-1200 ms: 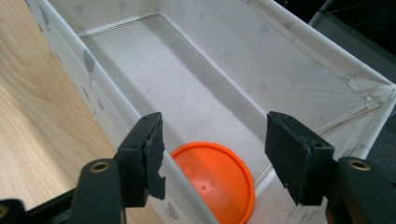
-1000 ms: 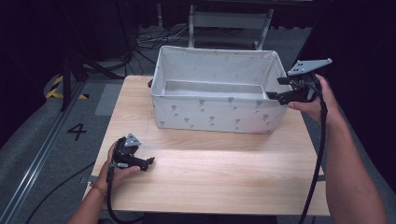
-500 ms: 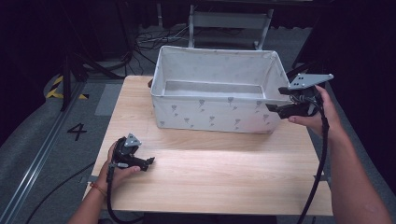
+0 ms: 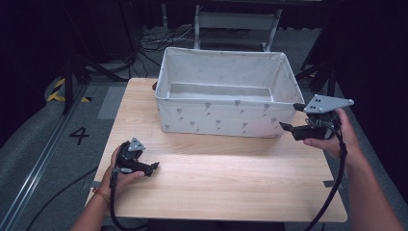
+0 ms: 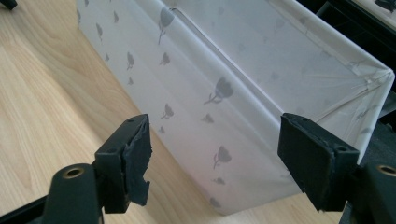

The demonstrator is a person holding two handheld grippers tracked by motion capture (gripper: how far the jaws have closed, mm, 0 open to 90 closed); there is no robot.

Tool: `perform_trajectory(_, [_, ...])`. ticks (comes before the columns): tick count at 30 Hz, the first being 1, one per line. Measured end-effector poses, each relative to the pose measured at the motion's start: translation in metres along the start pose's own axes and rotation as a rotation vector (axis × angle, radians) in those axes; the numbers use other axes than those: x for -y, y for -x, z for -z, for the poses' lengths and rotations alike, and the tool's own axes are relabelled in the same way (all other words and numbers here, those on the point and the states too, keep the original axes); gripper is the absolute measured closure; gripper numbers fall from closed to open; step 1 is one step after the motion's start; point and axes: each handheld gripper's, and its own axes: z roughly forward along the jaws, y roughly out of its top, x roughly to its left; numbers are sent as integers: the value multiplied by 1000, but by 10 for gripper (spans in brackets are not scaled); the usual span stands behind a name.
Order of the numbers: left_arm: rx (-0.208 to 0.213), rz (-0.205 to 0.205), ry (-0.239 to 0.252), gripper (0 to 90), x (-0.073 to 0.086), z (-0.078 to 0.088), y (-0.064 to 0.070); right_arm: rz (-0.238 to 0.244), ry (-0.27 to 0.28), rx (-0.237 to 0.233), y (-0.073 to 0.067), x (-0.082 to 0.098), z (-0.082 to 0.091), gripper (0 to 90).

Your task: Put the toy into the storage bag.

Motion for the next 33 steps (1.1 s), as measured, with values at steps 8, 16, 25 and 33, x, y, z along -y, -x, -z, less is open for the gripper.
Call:
perform_trajectory(8, [-2,-2,0,7,0,0,0,19,-46,46,-14,28,-3,246])
perform_trajectory(16, [-5,-5,0,8,0,0,0,-20,-37,94,-25,69,-7,211])
perform_trajectory(25, [-3,0,-4,8,0,1,0,-57,-105,115,-33,105,-24,192])
perform_trajectory(33, [-3,5,0,8,1,1,1,-100,-144,85,-36,130,-40,200])
